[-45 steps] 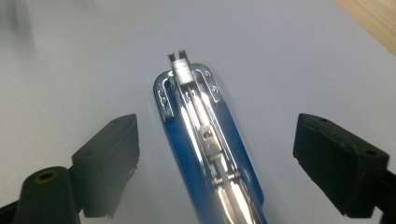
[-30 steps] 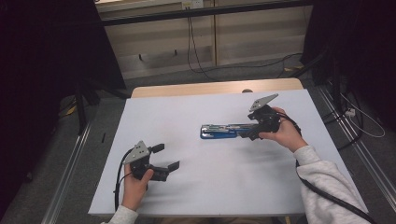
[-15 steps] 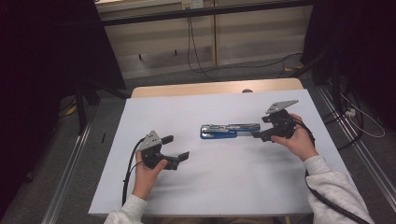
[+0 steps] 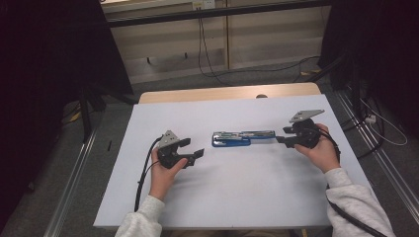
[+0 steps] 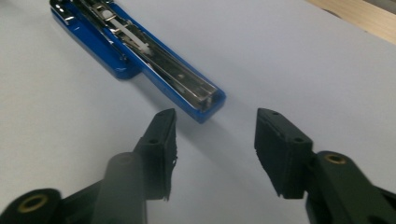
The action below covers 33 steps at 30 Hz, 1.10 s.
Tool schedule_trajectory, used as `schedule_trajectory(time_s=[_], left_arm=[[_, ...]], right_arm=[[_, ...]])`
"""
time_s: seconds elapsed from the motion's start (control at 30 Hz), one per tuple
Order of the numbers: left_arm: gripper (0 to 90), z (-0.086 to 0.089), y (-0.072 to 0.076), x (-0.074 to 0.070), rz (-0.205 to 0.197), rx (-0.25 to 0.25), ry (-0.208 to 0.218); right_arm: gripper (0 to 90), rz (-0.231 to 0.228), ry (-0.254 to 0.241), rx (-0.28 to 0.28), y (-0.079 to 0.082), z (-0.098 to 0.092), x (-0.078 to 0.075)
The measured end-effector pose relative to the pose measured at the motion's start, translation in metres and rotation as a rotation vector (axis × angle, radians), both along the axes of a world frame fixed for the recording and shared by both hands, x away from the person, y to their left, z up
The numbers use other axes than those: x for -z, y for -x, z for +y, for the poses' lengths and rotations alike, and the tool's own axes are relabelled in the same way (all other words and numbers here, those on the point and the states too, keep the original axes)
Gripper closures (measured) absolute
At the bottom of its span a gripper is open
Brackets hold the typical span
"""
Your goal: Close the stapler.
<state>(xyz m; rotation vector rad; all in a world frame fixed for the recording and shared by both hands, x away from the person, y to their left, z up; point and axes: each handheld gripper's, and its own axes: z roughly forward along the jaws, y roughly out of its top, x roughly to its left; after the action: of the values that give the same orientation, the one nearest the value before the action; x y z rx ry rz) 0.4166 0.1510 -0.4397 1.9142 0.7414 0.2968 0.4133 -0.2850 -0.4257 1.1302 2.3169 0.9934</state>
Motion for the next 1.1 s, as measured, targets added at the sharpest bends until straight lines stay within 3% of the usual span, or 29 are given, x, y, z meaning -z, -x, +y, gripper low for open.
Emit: schedule_trajectory(time_s=[0.1, 0.17, 0.2, 0.33, 0.4, 0.47, 0.53, 0.67, 1.1], left_arm=[[40.8, -0.003, -0.004, 0.003, 0.025, -0.027, 0.013], [50.5, -0.006, -0.007, 0.003, 0.025, -0.035, -0.051], [55.6, -0.008, -0.008, 0.003, 0.028, -0.037, -0.054], [66.2, -0.015, -0.015, 0.004, 0.04, -0.044, -0.044], [73.8, -0.019, -0.019, 0.005, 0.046, -0.05, -0.091], [80.1, -0.022, -0.021, 0.007, 0.063, -0.047, -0.081], [84.5, -0.024, -0.025, 0.009, 0.061, -0.046, -0.116], [88.5, -0.03, -0.03, 0.014, 0.083, -0.049, -0.117], [90.0, -0.041, -0.043, 0.022, 0.134, -0.042, -0.126]], right_arm=[[67.7, 0.003, 0.003, 0.031, 0.001, -0.005, 0.002], [73.2, 0.005, 0.008, 0.042, 0.001, -0.009, 0.004], [81.1, 0.014, 0.006, 0.048, 0.0, -0.01, 0.008], [87.1, 0.033, 0.001, 0.054, -0.004, -0.008, 0.014], [90.0, 0.038, 0.002, 0.057, -0.006, -0.006, 0.017], [90.0, 0.046, -0.007, 0.053, -0.008, -0.003, 0.019], [90.0, 0.049, 0.005, 0.049, -0.009, -0.001, 0.022], [90.0, 0.065, 0.002, 0.036, -0.013, 0.004, 0.027], [90.0, 0.07, -0.004, 0.018, -0.016, 0.013, 0.032]])
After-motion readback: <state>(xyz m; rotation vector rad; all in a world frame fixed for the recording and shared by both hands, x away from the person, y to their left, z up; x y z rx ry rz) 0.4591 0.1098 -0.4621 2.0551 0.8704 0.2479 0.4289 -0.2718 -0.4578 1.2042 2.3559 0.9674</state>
